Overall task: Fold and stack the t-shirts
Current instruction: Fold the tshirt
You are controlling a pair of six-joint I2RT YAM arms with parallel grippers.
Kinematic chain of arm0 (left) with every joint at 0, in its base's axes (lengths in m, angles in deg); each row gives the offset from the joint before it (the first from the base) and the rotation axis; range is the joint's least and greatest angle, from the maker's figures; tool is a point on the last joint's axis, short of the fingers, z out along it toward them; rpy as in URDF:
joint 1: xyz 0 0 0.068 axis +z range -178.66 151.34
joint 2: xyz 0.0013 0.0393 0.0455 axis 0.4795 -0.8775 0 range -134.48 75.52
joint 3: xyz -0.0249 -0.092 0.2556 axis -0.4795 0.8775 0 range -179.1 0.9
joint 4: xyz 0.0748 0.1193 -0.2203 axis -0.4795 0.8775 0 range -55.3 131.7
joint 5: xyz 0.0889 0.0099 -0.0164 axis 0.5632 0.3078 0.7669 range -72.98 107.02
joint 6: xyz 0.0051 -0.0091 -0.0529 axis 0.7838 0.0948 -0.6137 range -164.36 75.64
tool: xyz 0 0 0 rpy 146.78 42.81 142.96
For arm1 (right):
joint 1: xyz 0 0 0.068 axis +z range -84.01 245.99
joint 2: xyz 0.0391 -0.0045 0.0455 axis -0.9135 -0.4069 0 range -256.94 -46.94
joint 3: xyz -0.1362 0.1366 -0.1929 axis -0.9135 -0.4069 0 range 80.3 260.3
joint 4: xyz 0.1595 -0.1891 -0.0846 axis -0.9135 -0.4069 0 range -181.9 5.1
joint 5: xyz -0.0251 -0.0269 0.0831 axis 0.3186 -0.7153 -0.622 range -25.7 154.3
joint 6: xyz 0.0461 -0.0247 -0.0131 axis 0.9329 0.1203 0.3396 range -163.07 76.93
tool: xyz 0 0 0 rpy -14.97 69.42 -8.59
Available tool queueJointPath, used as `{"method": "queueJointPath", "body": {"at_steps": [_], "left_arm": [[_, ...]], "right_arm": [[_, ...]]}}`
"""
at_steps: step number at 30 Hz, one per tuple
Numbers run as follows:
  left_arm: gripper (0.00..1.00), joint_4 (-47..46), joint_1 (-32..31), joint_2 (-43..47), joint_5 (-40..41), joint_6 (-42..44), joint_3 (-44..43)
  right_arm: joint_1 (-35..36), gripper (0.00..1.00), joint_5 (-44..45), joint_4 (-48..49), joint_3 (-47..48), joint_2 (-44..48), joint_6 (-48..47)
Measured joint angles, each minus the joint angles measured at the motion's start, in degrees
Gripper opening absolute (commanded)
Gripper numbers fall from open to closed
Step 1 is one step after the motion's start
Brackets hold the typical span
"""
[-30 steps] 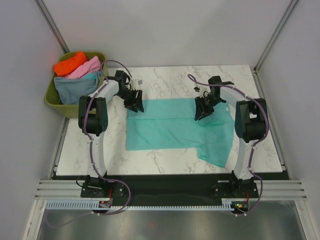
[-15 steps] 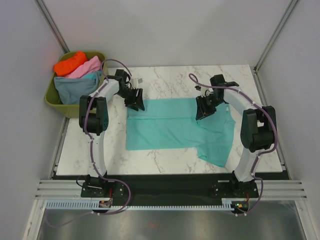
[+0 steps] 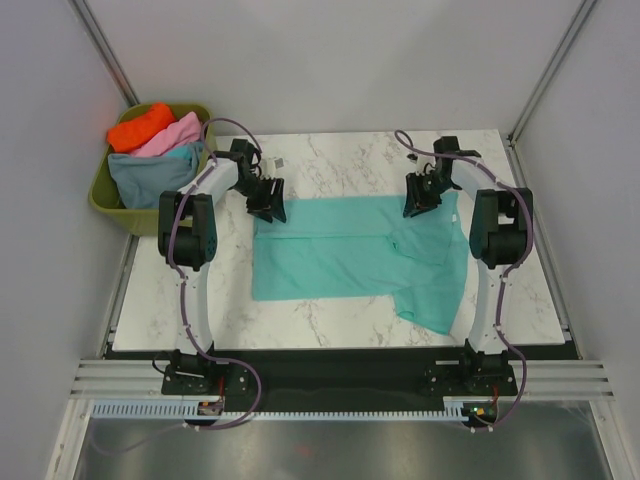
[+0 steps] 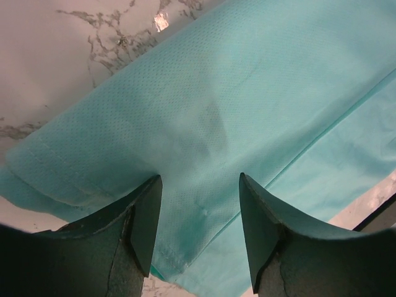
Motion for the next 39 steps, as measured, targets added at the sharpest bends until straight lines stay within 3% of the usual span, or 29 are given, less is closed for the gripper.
{"method": "queueJointPath", "body": {"at_steps": [6, 14, 16, 18, 28, 39], "left_arm": [[0.63, 0.48, 0.0, -0.5, 1.86, 0.0, -0.68], [0.69, 1.88, -0.81, -6.34, 6.38, 0.81, -11.54], [0.6, 1.62, -1.2, -7.39, 7.85, 1.03, -13.73], [0.58, 0.94, -1.66, -8.46, 9.66, 1.77, -15.47], [0.76, -0.76, -2.91, -9.11, 15.91, 3.13, -17.68], [0.77, -2.14, -3.34, -10.34, 21.0, 4.44, -19.78]], "right_arm": [[0.22, 0.4, 2.4, 0.02, 1.29, -2.1, 1.22], [0.68, 0.41, 4.35, 0.7, 11.93, -8.44, 2.58], [0.74, 0.41, 4.76, 1.25, 14.27, -9.92, 2.62], [0.96, 0.42, 5.64, 1.77, 16.55, -11.21, 2.62], [2.38, 0.45, 9.07, 4.76, 19.21, -12.83, 2.45], [3.21, 0.45, 10.73, 5.77, 18.75, -12.46, 2.23]]}}
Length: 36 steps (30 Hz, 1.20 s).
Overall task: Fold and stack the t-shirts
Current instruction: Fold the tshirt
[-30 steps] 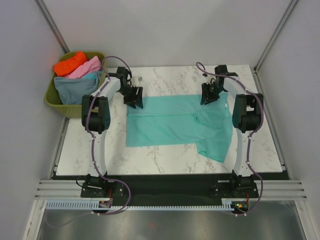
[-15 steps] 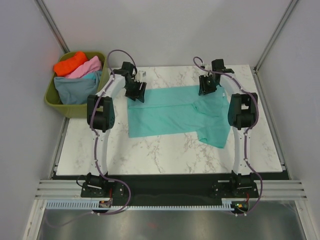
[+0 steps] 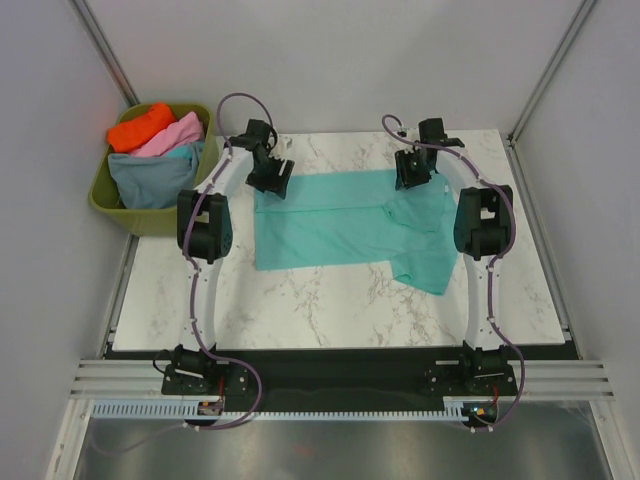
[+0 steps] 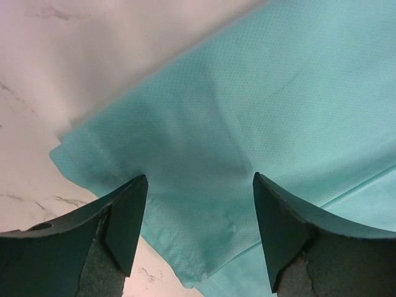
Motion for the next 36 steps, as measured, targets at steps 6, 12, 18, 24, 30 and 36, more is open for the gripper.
{"method": "queueJointPath", "body": {"at_steps": [6, 12, 18, 24, 30, 36], "left_arm": [[0.79, -0.83, -0.94, -0.02, 0.9, 0.2, -3.69], [0.89, -1.64, -1.49, 1.07, 1.6, 0.15, -6.49], [0.91, -0.85, -1.46, 17.03, -0.81, -0.13, 4.68], [0.93, -2.6, -1.53, 40.37, -3.26, -0.04, 18.47], [0.88, -5.42, -1.55, 46.03, -2.62, -0.07, 32.11], [0.86, -4.59, -1.25, 44.39, -1.07, -0.09, 42.86]], "right_arm": [[0.11, 0.45, 0.61, -0.11, -1.33, 1.09, -0.2], [-0.02, 0.52, 0.72, -1.79, -5.27, 6.21, -1.18], [-1.33, 0.66, -3.93, -0.66, -21.35, 28.65, -11.61], [-1.88, 0.66, -8.07, 0.37, -43.54, 56.43, -33.33], [-1.22, 0.59, -9.79, -3.48, -63.54, 67.93, -49.92], [0.07, 0.55, -9.16, -7.56, -70.51, 71.36, -61.0]]}}
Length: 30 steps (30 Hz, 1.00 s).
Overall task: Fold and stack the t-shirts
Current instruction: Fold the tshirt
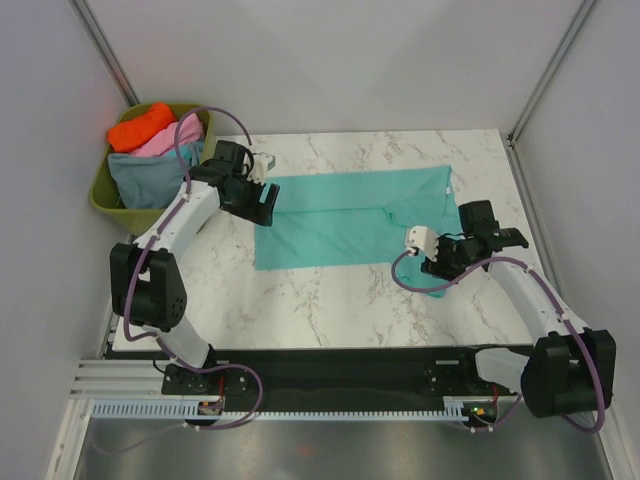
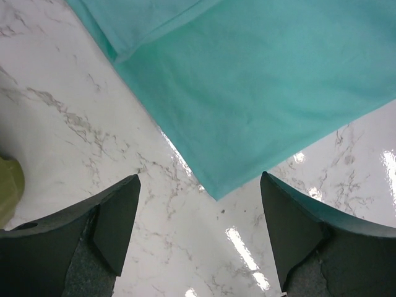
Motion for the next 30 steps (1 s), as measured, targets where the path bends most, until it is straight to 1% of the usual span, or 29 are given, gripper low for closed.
{"method": "queueJointPath", "body": {"at_steps": [7, 11, 22, 27, 30], "left_arm": [[0.86, -0.07, 0.2, 0.2, -0.17, -0.04, 4.15], [0.86, -0.28, 0.2, 0.22, -0.09, -0.04, 4.33], [0.86, -0.46, 0.2, 0.07, 0.37, -0.13, 4.31], [0.86, -0.48, 0.2, -0.44, 0.44, -0.2, 3.72], [0.86, -0.63, 0.2, -0.94, 0.46, -0.48, 3.37]], "right_arm": [[1.9, 0.56, 1.84, -4.48, -4.09, 2.89, -10.32], [2.97, 0.55, 3.04, -6.91, -5.16, 1.33, -13.4], [3.23, 0.56, 5.44, -6.86, -5.11, -7.8, -14.34], [3.23, 0.56, 6.25, -5.49, -5.11, -10.01, -14.21], [3.23, 0.53, 6.62, -4.04, -5.11, -10.64, -14.19]]}}
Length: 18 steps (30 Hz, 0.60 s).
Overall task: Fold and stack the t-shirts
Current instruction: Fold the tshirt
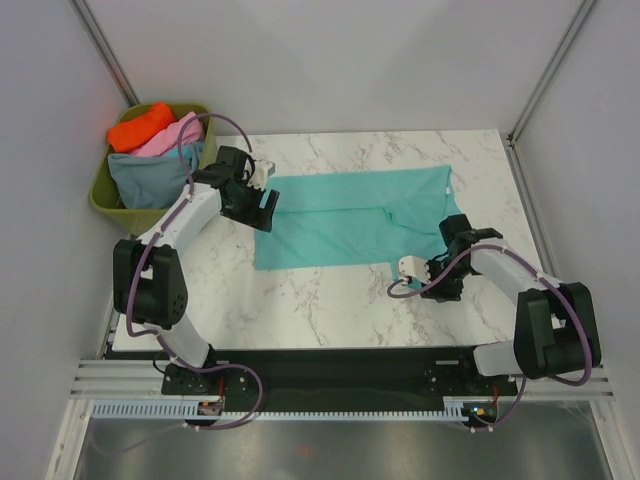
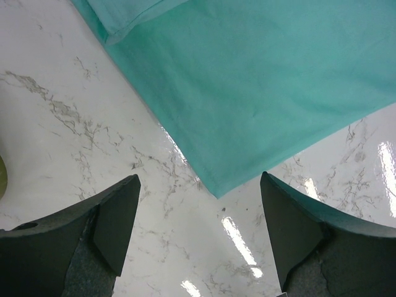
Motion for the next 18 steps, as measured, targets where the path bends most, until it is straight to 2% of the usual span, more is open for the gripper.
{"method": "queueJointPath", "body": {"at_steps": [4, 7, 9, 11, 14, 18], "left_arm": [[0.86, 0.09, 0.13, -0.04, -0.04, -0.63, 0.04], [0.86, -0.2, 0.33, 0.15, -0.09, -0.92, 1.49], [0.86, -0.39, 0.66, 0.52, -0.11, -1.03, 3.76], [0.86, -0.17, 1.25, 1.46, -0.13, -1.03, 6.67], [0.86, 0.04, 2.75, 3.56, -0.15, -1.05, 11.3], [0.83, 1.4, 6.03, 6.4, -1.11, -2.6, 15.63]], "right_arm": [[0.0, 0.48, 0.68, 1.49, 0.0, -1.49, 0.13], [0.0, 0.4, 1.07, 2.23, 0.0, -2.67, 0.46], [0.0, 0.33, 1.2, 2.64, 0.0, -3.19, 0.66], [0.0, 0.19, 1.42, 2.78, 0.0, -3.39, 1.05], [0.0, 0.11, 1.66, 2.97, 0.0, -3.39, 1.68], [0.0, 0.09, 1.86, 3.26, 0.0, -3.39, 2.19]]}}
